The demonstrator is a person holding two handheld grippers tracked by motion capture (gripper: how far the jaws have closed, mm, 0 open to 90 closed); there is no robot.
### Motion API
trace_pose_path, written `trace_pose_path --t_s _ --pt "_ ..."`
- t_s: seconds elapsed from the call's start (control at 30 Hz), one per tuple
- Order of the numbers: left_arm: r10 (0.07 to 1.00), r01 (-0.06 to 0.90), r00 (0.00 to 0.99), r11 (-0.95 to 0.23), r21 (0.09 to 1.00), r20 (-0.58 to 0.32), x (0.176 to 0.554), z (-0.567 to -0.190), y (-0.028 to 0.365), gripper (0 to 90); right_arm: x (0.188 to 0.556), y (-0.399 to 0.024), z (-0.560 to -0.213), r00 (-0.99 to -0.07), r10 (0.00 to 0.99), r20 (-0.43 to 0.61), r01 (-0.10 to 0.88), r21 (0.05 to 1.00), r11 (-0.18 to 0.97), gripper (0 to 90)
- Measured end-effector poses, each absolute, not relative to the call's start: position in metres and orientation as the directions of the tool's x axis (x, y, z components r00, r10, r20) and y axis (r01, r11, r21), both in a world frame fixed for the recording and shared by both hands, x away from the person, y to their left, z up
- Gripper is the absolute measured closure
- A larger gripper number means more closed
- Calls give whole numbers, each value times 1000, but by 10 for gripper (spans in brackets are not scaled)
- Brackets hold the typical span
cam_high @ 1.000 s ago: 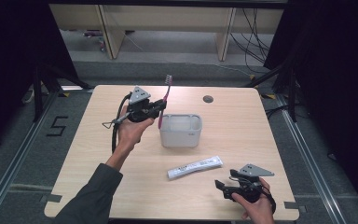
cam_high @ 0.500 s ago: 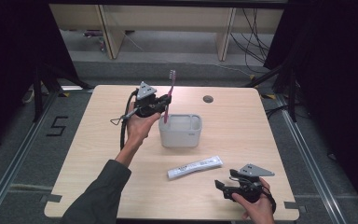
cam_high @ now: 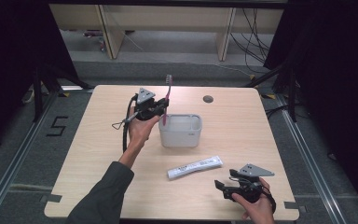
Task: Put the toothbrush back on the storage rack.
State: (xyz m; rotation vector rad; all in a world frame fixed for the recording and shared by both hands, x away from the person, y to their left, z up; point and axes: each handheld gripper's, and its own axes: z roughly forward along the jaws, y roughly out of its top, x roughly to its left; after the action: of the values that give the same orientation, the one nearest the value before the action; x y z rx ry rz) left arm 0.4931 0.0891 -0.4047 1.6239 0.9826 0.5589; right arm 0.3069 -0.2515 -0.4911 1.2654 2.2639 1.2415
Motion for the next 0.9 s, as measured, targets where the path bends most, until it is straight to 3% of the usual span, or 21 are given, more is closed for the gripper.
trace_pose_path --t_s 0.4,0.43,0.5,0.6,0.63,0.9 --pt "832 326 536 -49 944 -142 494 -422 86 821 307 -251 -492 -586 794 164 562 788 252 231" --pt "833 329 536 -57 943 -136 494 -425 85 821 306 -248 -492 -574 793 205 587 778 224 231" --pt "834 329 536 -66 942 -129 493 -427 84 821 306 -252 -491 -582 800 147 563 783 266 231" --pt "833 333 541 -82 939 -119 493 -428 83 820 307 -252 -491 -584 799 146 561 783 267 231" --pt "833 338 541 -90 937 -115 492 -429 81 820 306 -248 -493 -580 792 190 572 788 230 231" --pt "839 356 537 -131 925 -88 490 -436 82 815 306 -250 -491 -584 794 171 572 781 252 231"
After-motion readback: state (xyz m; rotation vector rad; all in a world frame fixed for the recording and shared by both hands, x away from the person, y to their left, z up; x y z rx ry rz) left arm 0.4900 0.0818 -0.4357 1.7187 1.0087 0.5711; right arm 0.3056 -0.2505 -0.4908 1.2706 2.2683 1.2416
